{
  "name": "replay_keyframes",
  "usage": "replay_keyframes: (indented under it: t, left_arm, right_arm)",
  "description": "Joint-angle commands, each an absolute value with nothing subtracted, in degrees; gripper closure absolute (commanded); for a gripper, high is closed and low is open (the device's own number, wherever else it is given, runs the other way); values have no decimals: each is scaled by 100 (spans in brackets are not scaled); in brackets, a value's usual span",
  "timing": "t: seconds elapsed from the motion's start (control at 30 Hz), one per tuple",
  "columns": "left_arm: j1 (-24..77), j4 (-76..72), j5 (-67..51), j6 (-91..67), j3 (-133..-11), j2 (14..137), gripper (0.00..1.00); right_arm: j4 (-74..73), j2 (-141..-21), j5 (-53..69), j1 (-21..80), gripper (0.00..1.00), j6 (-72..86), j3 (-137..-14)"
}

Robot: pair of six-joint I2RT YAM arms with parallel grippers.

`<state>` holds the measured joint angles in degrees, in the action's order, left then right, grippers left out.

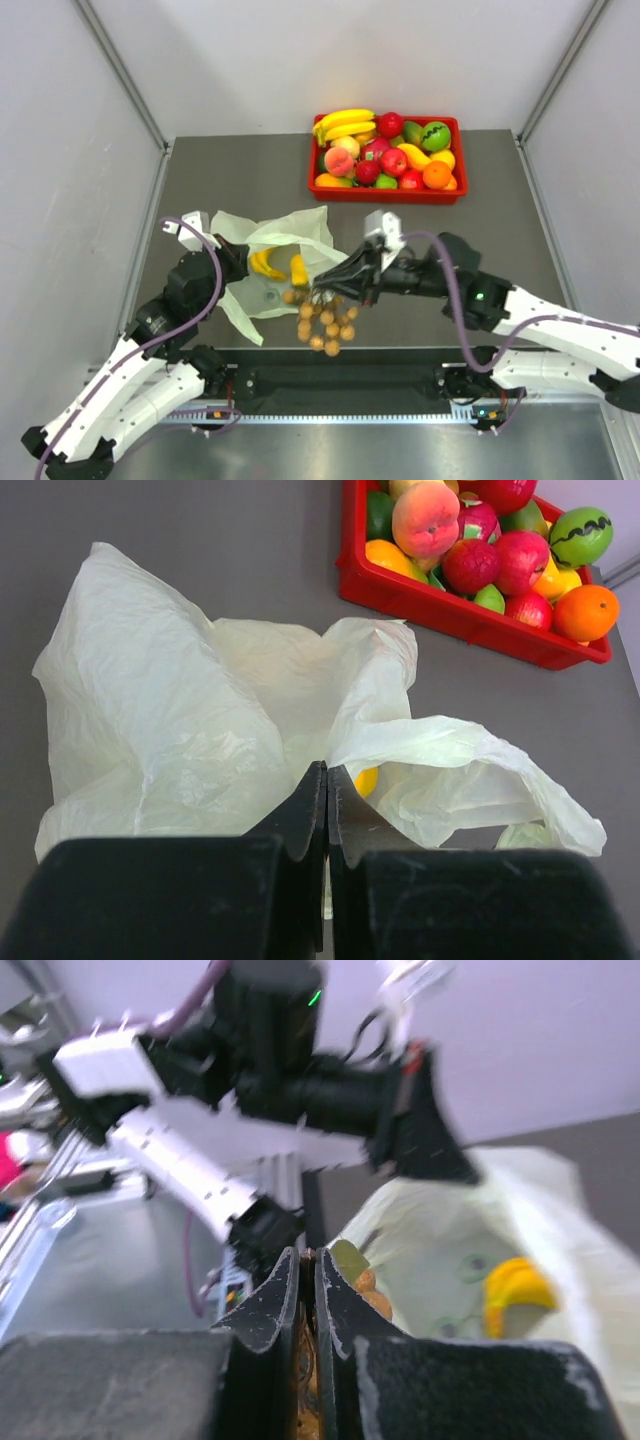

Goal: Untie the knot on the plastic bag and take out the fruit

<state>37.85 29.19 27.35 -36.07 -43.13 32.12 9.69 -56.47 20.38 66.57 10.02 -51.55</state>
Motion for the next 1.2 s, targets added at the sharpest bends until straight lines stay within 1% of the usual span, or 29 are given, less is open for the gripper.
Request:
replay_keyframes:
  t: [0.0,0.03,0.1,0.17,0.23,0.27,0.3,0.37,0.4,0.47,0.5,0.53,0.57,0.6,0.63,0.73,0.9,0.93,1.0,1.03,1.07,1.1,1.13,1.17]
  left_arm:
    - [3797,2522,2549,-3604,-4228,3243,100]
    - [3797,2522,2523,-3595,-4219,3252,100]
    - [3797,2531,2435,-3569,-4193,3252,100]
    - [3788,2557,2408,-3568,-4166,3269,100]
    - [3788,2575,2338,-3577,-4166,3278,100]
    - [3797,2584,2303,-3577,-4157,3287,100]
    - [3797,2593,2277,-3568,-4166,3287,100]
    - [3797,2602,2198,-3586,-4175,3296,100]
    - [3797,2593,2145,-3586,-4184,3322,100]
    - [3797,2610,2031,-3577,-4210,3348,100]
    - [3797,2610,1987,-3586,-4245,3366,100]
    - [3797,2645,1943,-3595,-4271,3418,100]
    - [3797,2654,1873,-3595,-4315,3436,100]
    - [3797,2654,1811,-3621,-4324,3463,100]
    - [3788,2637,1776,-3630,-4333,3472,100]
    - [3797,2645,1609,-3674,-4333,3498,100]
    - [3788,2698,1573,-3718,-4368,3419,100]
    - [3797,2681,1565,-3718,-4368,3410,100]
    - [3797,2689,1529,-3735,-4377,3401,100]
    - [3788,2698,1494,-3735,-4377,3393,100]
    - [3797,2707,1494,-3744,-4377,3384,100]
    - [3797,2733,1503,-3744,-4377,3366,100]
    - [3788,2733,1520,-3735,-4368,3340,100]
    - [3797,2716,1521,-3735,-4351,3331,100]
  right_arm:
    - [415,-5117,1496,6067,100,888,-5677]
    - [326,-5054,963,5934,100,888,-5721]
    - [194,-4984,521,5557,100,757,-5932]
    - [70,-5071,-348,5345,100,651,-6203]
    - [62,-5430,-1155,4976,100,440,-6380]
    - [70,-5606,-1343,4792,100,405,-6590]
    - [88,-6025,-1484,4407,100,378,-6714]
    - [175,-6519,-1713,4027,100,404,-7116]
    - [202,-7061,-1783,3703,100,430,-7302]
    - [281,-7644,-2012,3464,100,405,-7915]
    - [316,-8229,-2082,3289,100,378,-8154]
    - [308,-8531,-2187,3209,100,361,-8409]
    - [290,-8821,-2232,3138,100,386,-8924]
    - [281,-9372,-2285,3016,100,395,-9182]
    - [281,-9639,-2346,2962,100,396,-9437]
    - [106,-10685,-2452,2786,100,509,-10779]
    - [18,-12169,-2514,2637,99,615,-12224]
    - [18,-12338,-2488,2637,96,598,-12635]
    - [-202,-12796,-2347,2610,59,510,-13032]
    - [-428,-12919,-2312,2602,46,484,-13408]
    - [-561,-12990,-2268,2602,25,457,-13543]
    - [-632,-12947,-2163,2610,13,457,-13561]
    - [-642,-12824,-2110,2602,1,466,-13309]
    - [-520,-12397,-2075,2593,0,509,-13054]
